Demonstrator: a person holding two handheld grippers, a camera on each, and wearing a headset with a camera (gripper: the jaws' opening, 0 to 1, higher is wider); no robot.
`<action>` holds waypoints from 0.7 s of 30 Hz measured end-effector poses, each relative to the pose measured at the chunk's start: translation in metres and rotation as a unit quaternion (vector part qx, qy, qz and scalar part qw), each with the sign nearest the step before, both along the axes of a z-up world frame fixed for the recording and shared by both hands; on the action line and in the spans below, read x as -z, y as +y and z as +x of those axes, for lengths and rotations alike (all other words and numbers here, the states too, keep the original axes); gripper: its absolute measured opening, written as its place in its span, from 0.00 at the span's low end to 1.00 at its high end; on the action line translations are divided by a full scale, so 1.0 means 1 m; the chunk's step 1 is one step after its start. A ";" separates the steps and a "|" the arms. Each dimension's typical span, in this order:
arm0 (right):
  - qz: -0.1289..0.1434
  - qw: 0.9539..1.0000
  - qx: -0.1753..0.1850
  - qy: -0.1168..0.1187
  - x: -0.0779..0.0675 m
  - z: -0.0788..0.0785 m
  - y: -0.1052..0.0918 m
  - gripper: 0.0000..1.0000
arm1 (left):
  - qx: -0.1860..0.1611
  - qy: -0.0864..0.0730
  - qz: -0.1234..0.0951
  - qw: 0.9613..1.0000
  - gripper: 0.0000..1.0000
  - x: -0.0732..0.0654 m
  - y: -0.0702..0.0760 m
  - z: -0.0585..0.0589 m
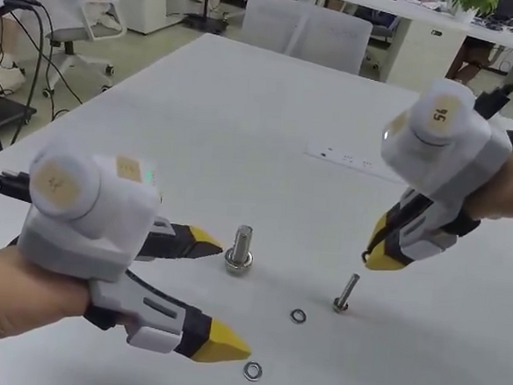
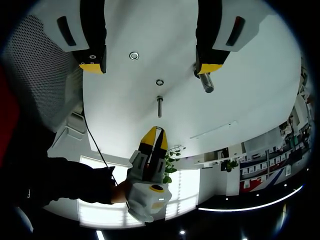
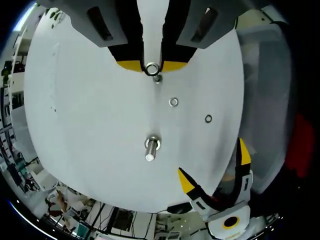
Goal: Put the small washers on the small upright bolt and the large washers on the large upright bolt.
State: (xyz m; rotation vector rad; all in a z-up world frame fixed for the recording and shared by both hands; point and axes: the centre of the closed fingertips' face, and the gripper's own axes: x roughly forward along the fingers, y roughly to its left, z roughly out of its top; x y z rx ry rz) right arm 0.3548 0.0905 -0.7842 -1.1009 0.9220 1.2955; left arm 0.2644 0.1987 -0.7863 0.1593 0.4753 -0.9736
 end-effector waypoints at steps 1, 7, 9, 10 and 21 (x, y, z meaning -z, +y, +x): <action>0.000 1.000 -0.001 -0.001 0.001 0.001 0.000 0.13 | 0.000 0.001 0.000 1.000 0.72 0.000 0.000 0.000; -0.001 1.000 -0.002 0.009 0.011 0.002 0.002 0.13 | -0.001 0.002 0.000 1.000 0.72 0.001 0.001 0.000; -0.001 1.000 -0.001 0.012 0.014 0.002 0.002 0.13 | -0.002 0.003 0.000 1.000 0.72 0.002 0.001 0.000; -0.002 1.000 -0.001 0.014 0.016 0.001 0.002 0.13 | -0.002 0.003 0.000 1.000 0.72 0.002 0.001 0.000; -0.005 1.000 0.001 0.025 0.025 0.000 -0.001 0.13 | -0.003 0.007 0.003 1.000 0.72 0.005 0.001 -0.001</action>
